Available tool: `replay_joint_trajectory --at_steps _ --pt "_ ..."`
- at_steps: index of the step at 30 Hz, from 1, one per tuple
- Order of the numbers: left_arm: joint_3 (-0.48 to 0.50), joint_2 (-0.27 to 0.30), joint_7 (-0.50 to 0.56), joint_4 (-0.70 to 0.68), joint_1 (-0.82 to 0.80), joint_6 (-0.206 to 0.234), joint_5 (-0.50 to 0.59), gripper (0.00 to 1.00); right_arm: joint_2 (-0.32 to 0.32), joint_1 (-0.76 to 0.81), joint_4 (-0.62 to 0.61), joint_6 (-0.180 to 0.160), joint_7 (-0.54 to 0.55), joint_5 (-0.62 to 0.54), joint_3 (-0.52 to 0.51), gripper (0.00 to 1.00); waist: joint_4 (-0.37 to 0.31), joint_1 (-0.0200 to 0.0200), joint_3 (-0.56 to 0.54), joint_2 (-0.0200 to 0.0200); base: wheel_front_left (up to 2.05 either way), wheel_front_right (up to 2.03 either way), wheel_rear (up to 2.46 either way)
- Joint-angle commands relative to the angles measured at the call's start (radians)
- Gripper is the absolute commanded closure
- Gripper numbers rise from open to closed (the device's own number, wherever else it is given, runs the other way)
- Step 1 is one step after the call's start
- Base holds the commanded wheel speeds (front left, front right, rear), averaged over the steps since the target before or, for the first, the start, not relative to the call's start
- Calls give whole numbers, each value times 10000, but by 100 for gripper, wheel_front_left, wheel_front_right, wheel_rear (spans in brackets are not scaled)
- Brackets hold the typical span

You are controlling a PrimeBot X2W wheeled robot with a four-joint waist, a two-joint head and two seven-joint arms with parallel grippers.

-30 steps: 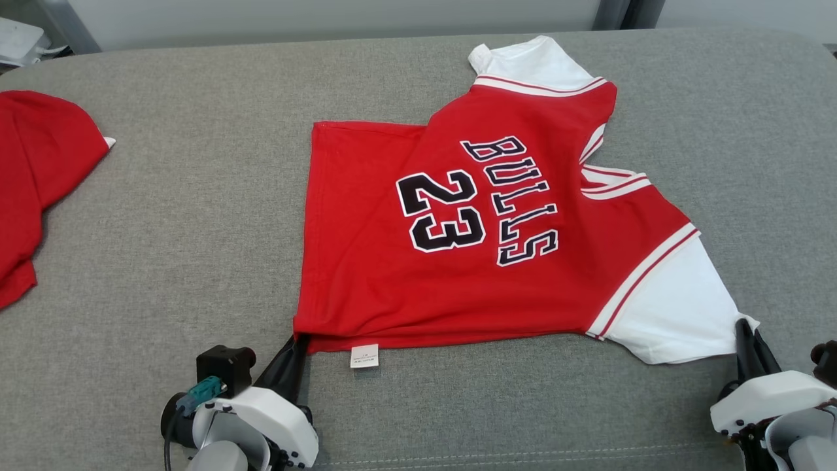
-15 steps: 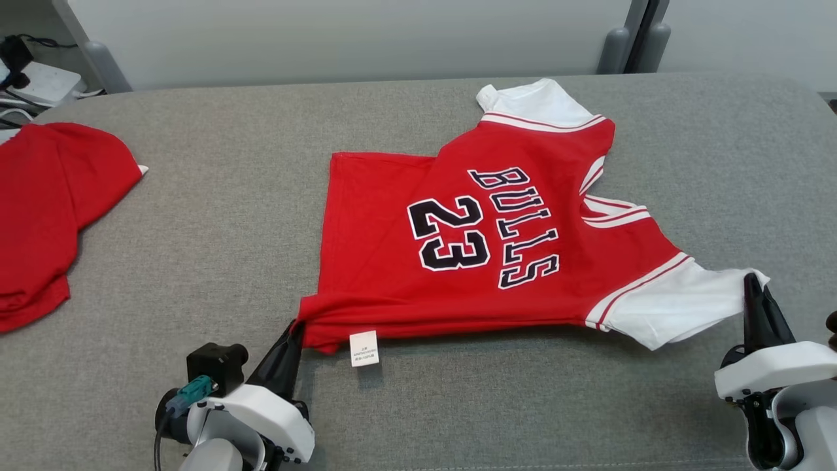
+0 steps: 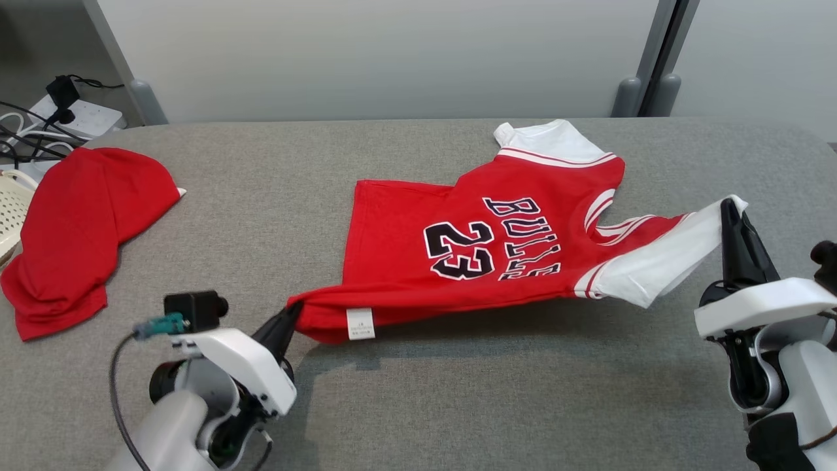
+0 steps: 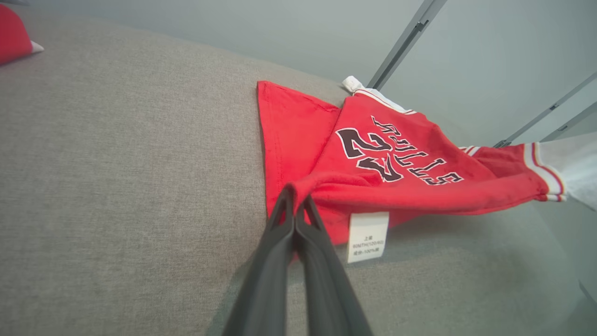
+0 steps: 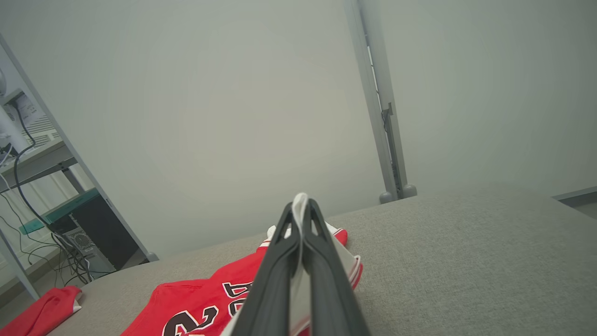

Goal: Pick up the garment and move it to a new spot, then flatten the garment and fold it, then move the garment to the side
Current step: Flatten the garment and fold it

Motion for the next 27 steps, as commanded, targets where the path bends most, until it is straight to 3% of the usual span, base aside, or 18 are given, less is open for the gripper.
replay_joint_trajectory --at_steps 1,4,5,10,19,22,27 --pt "268 602 585 -534 -756 2 -885 100 -183 -483 -167 -2 -104 47 345 100 77 0 -47 -1 0 0 0" --pt "224 1072 1395 -982 -1072 2 -1828 100 -222 -765 -129 -2 -104 116 529 100 130 0 -64 -1 0 0 0" --pt "247 1510 1956 -1420 -1420 2 -2516 100 -269 -1086 -124 -2 -104 163 749 100 176 0 -72 -1 0 0 0" --pt "684 2217 2306 -2191 -2486 2 -3551 100 -414 -2119 -301 -2 -104 236 997 100 224 0 -187 -1 0 0 0" --pt "1056 2973 2323 -2785 -4002 9 -3558 100 -867 -3528 -836 -2 146 320 1146 100 250 0 -366 -1 0 0 0" --pt "692 3038 3024 -2643 -3806 84 -3617 100 -1044 -3269 -899 -2 1112 415 1545 100 269 0 -170 -1 0 0 0" --pt "-257 3003 5068 -2047 -2942 176 -4158 100 -1458 -2528 -1049 -2 3766 1167 2723 100 187 0 694 -1 0 0 0"
